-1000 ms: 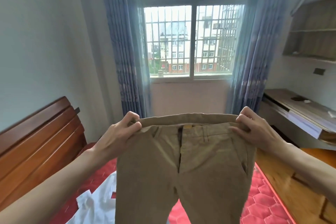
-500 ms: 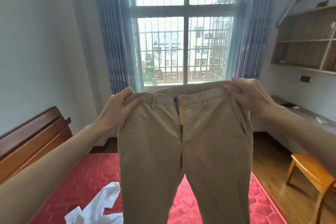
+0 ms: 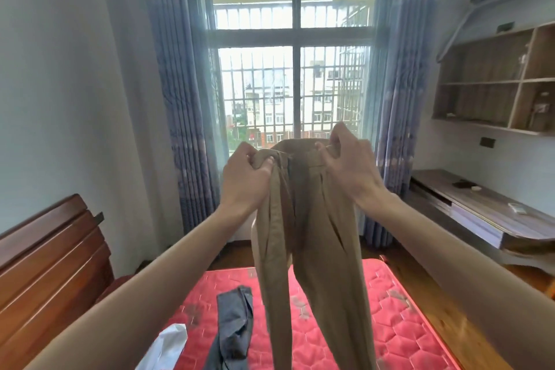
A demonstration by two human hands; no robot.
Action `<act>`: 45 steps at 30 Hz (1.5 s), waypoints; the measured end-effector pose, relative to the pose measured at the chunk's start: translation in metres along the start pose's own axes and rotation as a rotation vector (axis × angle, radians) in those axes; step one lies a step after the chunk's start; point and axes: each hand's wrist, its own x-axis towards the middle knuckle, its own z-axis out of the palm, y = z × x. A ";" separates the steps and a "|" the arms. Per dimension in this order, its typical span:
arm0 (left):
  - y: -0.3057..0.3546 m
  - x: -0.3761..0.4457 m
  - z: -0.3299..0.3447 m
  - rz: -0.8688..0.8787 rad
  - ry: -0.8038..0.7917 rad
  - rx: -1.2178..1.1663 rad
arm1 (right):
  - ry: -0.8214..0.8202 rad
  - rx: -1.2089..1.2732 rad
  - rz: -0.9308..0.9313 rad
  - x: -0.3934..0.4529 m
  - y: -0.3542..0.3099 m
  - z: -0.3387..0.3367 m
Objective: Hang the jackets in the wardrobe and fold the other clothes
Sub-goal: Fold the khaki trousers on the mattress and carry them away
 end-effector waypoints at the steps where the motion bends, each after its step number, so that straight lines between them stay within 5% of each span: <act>1: 0.002 -0.001 0.005 -0.033 -0.014 -0.038 | -0.004 0.021 0.007 -0.005 -0.003 0.004; 9: 0.007 -0.020 0.036 -0.167 -0.022 -0.247 | -0.004 0.364 0.342 -0.038 -0.023 0.024; 14: -0.004 -0.021 0.038 -0.287 0.002 -0.366 | -0.059 0.825 0.484 -0.059 -0.027 0.031; 21: 0.004 -0.035 0.033 -0.386 -0.236 -0.664 | 0.102 0.696 0.347 -0.084 -0.030 0.049; 27: -0.003 -0.035 0.020 -0.151 -0.247 -0.452 | 0.131 0.708 0.314 -0.088 -0.017 0.048; 31: -0.012 -0.034 0.007 -0.121 -0.257 -0.460 | 0.207 0.469 0.187 -0.088 0.024 0.042; 33: -0.015 -0.035 0.004 -0.157 -0.283 -0.561 | 0.114 0.519 0.270 -0.083 0.047 0.032; 37: -0.019 -0.028 -0.001 -0.250 -0.288 -0.718 | -0.382 0.803 0.477 -0.072 0.071 0.010; 40: -0.031 -0.021 -0.007 -0.214 -0.284 -0.600 | -0.283 0.780 0.440 -0.067 0.065 0.011; 45: -0.046 -0.022 -0.022 0.034 -0.552 -0.167 | -0.061 0.718 0.387 -0.061 0.050 0.007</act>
